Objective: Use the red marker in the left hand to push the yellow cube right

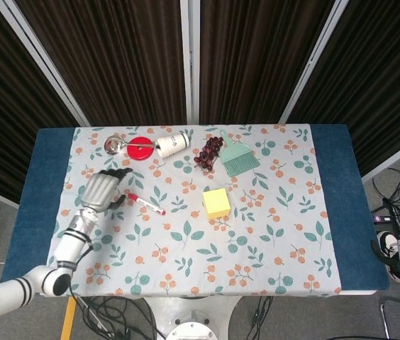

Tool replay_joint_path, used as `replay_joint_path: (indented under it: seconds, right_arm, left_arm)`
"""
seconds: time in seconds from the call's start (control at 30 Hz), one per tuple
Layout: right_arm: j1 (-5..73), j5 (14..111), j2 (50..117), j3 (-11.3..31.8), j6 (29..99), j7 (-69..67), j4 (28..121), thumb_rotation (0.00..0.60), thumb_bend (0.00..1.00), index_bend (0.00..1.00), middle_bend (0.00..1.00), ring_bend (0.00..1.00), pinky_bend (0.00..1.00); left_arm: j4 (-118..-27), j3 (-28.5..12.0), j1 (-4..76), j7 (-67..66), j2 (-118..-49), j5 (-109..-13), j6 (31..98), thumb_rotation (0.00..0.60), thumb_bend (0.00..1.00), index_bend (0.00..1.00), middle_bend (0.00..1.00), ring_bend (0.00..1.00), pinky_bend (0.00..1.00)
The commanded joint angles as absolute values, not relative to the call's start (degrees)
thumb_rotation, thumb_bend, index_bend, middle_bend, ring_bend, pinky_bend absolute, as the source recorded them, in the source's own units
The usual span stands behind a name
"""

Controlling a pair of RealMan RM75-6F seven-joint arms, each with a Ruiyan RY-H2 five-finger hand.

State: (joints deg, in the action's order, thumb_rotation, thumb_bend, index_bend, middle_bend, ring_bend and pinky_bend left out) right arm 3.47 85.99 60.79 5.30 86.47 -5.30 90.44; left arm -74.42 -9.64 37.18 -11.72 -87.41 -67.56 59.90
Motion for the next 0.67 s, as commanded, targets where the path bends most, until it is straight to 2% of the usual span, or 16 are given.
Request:
replay_joint_path:
  seconds: [0.03, 0.13, 0.4, 0.67]
  right_arm:
    - [4.0, 85.82, 60.81, 5.45, 85.75, -5.89, 89.89, 0.6, 0.21, 0.03, 0.17, 0.01, 0.12]
    - [4.39, 85.7, 61.07, 5.52, 85.21, -6.0, 89.39, 0.6, 0.2, 0.03, 0.16, 0.01, 0.12]
    - [4.65, 85.82, 62.46, 5.33, 85.24, -4.49, 89.28, 0.6, 0.2, 0.03, 0.16, 0.01, 0.12]
    - [3.89, 85.93, 63.93, 4.99, 86.66, -2.68, 89.18, 0.6, 0.2, 0.03, 0.16, 0.01, 0.12]
  left_arm:
    - [-79.66, -10.03, 30.58, -12.92, -80.71, -65.36, 67.65, 0.6, 0.28, 0.23, 0.38, 0.31, 0.34]
    - [-81.95, -8.94, 26.02, -12.24, -77.44, -64.99, 72.38, 0.6, 0.24, 0.23, 0.35, 0.28, 0.33]
    - [-86.75, -4.14, 15.35, -11.32, -73.09, -69.95, 85.36, 0.6, 0.24, 0.23, 0.34, 0.27, 0.32]
    - [-91.28, -0.06, 9.69, -12.94, -70.62, -74.19, 89.85, 0.6, 0.26, 0.25, 0.31, 0.25, 0.3]
